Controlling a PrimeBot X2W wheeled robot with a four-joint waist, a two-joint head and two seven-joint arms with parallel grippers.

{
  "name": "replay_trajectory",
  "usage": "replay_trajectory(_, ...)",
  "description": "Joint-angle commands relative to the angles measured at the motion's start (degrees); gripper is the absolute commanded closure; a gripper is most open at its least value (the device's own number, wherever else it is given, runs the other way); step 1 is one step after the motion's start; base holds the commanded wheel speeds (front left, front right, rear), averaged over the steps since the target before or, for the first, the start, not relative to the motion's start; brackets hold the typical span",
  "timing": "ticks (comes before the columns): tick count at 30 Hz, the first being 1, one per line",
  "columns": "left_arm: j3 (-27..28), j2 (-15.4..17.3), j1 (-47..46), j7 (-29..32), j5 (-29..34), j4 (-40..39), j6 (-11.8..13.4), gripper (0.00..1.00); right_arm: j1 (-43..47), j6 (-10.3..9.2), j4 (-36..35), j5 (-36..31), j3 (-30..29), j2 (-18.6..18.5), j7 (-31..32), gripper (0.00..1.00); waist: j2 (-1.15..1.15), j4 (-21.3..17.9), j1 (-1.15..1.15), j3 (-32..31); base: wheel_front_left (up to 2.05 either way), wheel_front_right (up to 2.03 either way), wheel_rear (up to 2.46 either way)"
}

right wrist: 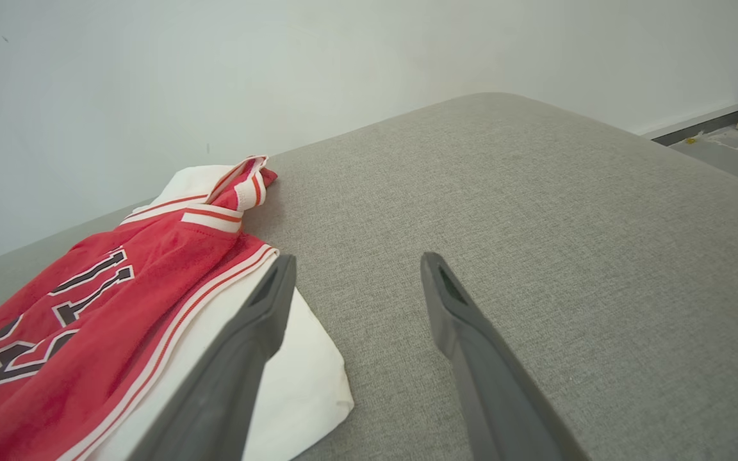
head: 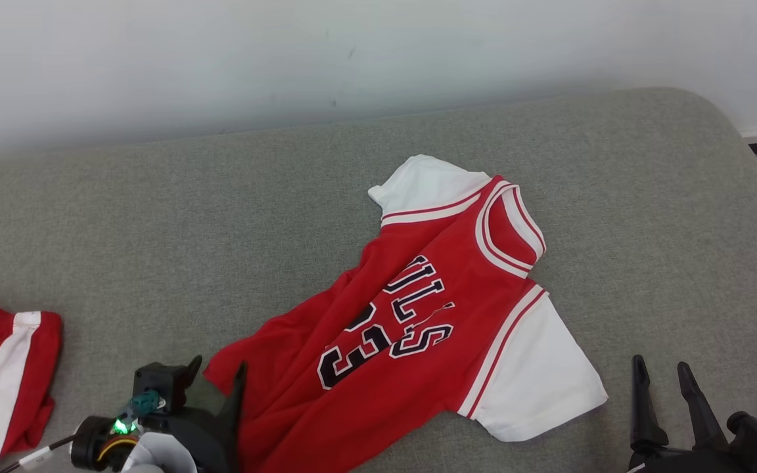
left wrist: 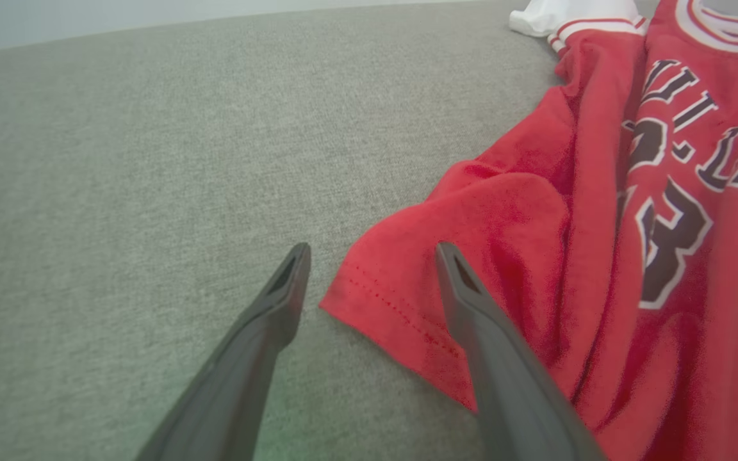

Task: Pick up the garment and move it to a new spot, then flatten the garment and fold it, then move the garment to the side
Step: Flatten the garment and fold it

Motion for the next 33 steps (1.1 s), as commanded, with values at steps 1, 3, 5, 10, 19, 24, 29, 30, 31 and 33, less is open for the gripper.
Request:
replay_trajectory(1,-0.6,0.2,-0.4,1.0,-0.6,1.5,-0.3,0.00,-0.6,-0.12,0.0,-0.5,-0.1,0.0,0.0,0.00,0.00,0.2,-0.01,0.0,0.00,0.00,0.00)
replay_trajectory(3,-1.5,0.1,-0.6,2.4,-1.0,2.8,-0.3,0.00,-0.7,-0.12,0.1,-0.5,0.0,0.0,0.0,0.00,0.00,0.3,-0.01,0.0,0.00,0.00,0.00)
replay_trajectory(5,-2.0,0.0,-0.8,3.0,-1.3,3.2,-0.4,0.00,-0.7,-0.12,0.0,-0.6,0.1,0.0,0.0,0.00,0.00,0.3,-0.01,0.0,0.00,0.00,0.00)
replay_trajectory(10,-4.1,0.6,-3.3,2.9,-1.9,2.9,-0.3,1.00,-1.0,-0.12,-0.2,-0.6,0.0,-0.2,0.0,0.00,0.00,0.4,-0.01,0.3,0.00,0.00,0.00)
replay_trajectory(19,-6.6,3.9,-15.3,0.7,-0.8,-0.7,-0.3,1.00,-2.1,-0.12,-0.3,-0.6,0.1,0.0,0.0,0.00,0.00,-0.9,-0.01,1.2,0.00,0.00,0.00)
replay_trajectory(24,-7.2,7.3,-22.1,0.2,-0.3,-1.6,-0.3,1.00,-2.5,-0.12,-0.1,-0.8,-0.2,0.2,0.0,0.00,0.00,-2.8,-0.01,1.6,0.00,0.00,0.00)
replay_trajectory(29,-6.2,10.5,-27.4,-0.6,-1.0,-0.5,-0.3,1.00,-3.0,-0.12,-0.2,-1.0,-0.1,0.3,0.0,0.00,0.00,-4.5,-0.01,2.1,0.00,0.00,0.00)
replay_trajectory(30,-6.2,11.1,-28.2,-0.7,-0.7,-0.2,-0.3,1.00,-3.1,-0.12,-0.2,-1.0,0.0,0.4,0.0,0.00,0.00,-4.8,-0.01,2.2,0.00,0.00,0.00)
replay_trajectory(31,-6.1,11.4,-28.7,-0.8,-0.5,0.1,-0.3,1.00,-3.1,-0.12,-0.3,-1.0,0.0,0.4,0.0,0.00,0.00,-5.0,-0.01,2.2,0.00,0.00,0.00)
replay_trajectory(33,-5.6,11.8,-29.6,-1.3,-1.0,0.6,0.0,1.00,-2.9,-0.12,-0.3,-1.0,-0.2,0.4,0.0,0.00,0.00,-5.3,-0.01,2.3,0.00,0.00,0.00)
